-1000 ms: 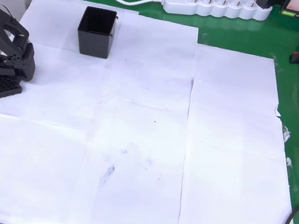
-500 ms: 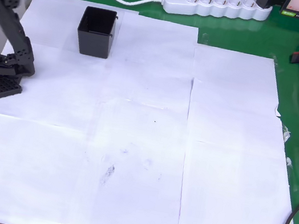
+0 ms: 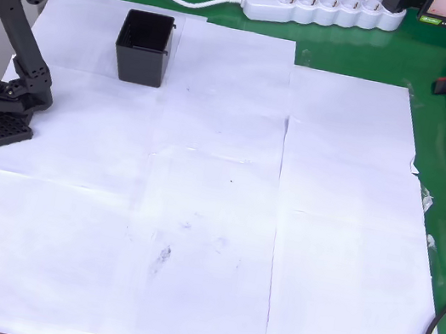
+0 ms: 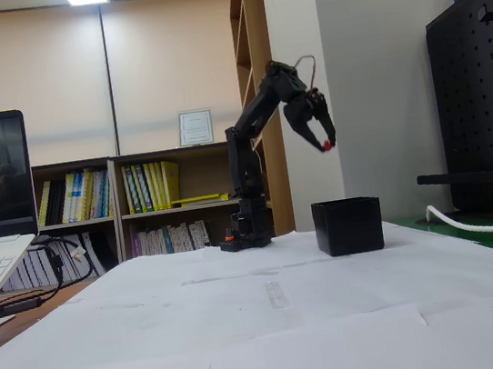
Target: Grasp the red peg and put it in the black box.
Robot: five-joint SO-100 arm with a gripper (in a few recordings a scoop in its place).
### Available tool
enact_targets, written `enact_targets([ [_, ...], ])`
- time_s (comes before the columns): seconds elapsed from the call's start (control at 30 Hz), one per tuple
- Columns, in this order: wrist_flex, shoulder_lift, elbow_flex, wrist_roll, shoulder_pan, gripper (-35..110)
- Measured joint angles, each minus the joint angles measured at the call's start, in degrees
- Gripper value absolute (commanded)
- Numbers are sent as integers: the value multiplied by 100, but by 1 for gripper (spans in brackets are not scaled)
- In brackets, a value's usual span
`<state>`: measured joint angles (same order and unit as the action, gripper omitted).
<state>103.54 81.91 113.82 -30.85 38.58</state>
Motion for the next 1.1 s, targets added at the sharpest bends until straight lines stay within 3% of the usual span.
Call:
enact_targets([
  [0.67,-571,1081,-352,211,-26,0],
  [0.97,-334,1081,-352,211,-18,35],
  [1.1,-299,1081,-352,193,-26,38],
])
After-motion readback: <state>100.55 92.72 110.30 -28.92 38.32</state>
